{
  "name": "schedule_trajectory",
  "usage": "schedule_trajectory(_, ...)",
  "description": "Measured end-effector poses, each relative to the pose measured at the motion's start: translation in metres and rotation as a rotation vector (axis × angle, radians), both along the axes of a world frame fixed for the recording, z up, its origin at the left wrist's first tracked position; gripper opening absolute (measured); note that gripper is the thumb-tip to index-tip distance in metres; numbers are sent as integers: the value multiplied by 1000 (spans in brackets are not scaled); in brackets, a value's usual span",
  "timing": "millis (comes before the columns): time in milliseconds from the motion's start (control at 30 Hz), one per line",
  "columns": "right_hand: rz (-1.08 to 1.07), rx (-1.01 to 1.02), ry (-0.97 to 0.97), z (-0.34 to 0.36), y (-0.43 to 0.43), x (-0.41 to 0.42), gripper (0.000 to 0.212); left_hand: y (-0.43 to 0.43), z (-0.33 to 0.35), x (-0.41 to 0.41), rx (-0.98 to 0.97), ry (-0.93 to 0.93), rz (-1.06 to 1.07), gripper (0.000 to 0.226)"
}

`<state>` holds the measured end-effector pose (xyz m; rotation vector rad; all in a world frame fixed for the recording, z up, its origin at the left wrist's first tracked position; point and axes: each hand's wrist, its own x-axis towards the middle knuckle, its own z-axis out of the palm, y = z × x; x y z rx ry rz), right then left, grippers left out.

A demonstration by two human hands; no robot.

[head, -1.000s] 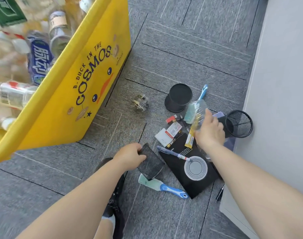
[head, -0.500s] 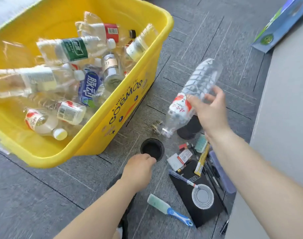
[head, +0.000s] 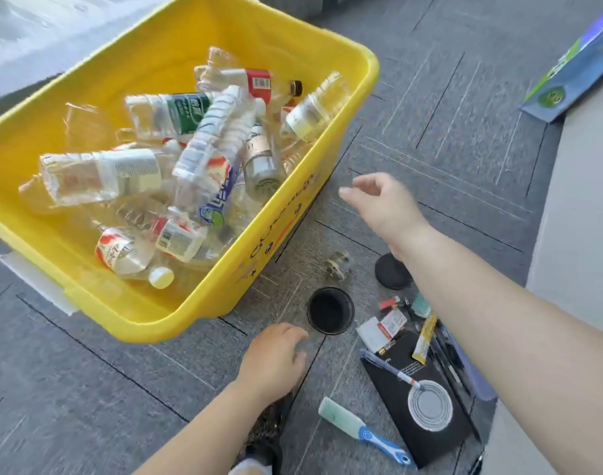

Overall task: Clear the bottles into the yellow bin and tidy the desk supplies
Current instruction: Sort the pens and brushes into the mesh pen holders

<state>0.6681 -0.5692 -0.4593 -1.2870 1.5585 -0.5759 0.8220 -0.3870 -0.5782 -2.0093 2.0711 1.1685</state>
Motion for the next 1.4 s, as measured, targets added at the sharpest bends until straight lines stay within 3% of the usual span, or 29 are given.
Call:
schedule_trajectory(200,5,285,324,-98,59,-90,39,-13,-25,-14,-91,21,142,55)
schedule_trajectory(367,-76,409,426,-152,100,-138,35,-35,-50,-36,-104,-59,103,102)
schedule_trajectory(467,-78,441,497,-171,129,-160,36,-47,-60,-49,-103,-105,52,118)
schedule_trajectory(567,-45,436,589,-183,153,-176,32,-52,-65,-56,-92,-122,31,116)
schedule_trajectory(733,-129,403,722,-193,177,-195,45,-51,-57,-62,-110,-76,33,106)
schedule_trajectory(1033,-148,381,650,-220,193,-205,49,-32,-57,-74,-112,-46,-121,103)
schedule_trajectory(1300,-71,328,769,-230,196,-205,53,-25,-63,-74,-32,48,-84,109)
schedule_trajectory(1400,-132,307,764,-231,187,-207,58,-25,-64,-74,-36,66,-69,108)
